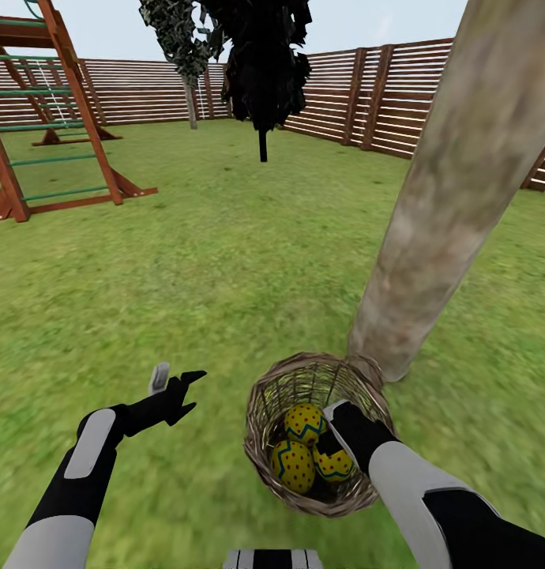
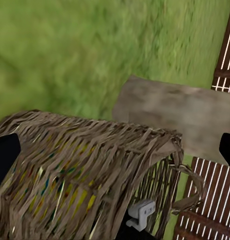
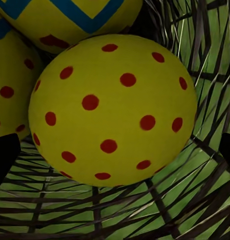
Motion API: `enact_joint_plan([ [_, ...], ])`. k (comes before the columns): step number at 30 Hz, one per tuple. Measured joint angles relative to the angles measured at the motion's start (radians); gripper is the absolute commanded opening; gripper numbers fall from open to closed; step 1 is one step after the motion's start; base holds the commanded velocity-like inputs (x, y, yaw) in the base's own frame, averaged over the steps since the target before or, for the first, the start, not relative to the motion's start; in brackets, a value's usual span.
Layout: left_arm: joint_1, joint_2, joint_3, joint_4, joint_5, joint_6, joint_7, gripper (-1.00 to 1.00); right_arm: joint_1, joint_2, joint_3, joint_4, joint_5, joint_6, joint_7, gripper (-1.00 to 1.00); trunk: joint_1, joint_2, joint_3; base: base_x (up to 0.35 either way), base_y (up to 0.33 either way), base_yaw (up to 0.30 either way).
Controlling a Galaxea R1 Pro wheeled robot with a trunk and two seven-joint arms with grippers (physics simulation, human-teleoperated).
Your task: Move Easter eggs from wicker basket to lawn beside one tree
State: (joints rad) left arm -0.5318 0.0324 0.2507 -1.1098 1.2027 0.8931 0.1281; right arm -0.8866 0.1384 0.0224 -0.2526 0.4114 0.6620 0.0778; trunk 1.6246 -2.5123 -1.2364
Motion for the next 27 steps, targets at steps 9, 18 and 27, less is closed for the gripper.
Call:
enact_joint_plan([
  [9, 0.0, 0.0, 0.0, 0.0, -0.001, 0.0, 0.0, 1.0, 0.0, 0.001, 0.0, 0.0, 0.001, 0.0, 0.0, 1.0, 0.001, -0.001, -0.011, 0.0, 0.0, 0.0],
  [18, 0.0, 0.0, 0.0, 0.0, -0.001, 0.0, 0.0, 1.0, 0.0, 0.001, 0.001, 0.0, 0.003, -0.045, 0.002, 1.0, 0.004, -0.002, -0.031, 0.0, 0.0, 0.0],
  [27, 0.0, -0.001, 0.0, 0.0, -0.001, -0.001, 0.0, 1.0, 0.0, 0.001, 0.001, -0.012, 0.003, -0.059, 0.009, 1.0, 0.005, -0.003, -0.043, 0.0, 0.0, 0.0],
])
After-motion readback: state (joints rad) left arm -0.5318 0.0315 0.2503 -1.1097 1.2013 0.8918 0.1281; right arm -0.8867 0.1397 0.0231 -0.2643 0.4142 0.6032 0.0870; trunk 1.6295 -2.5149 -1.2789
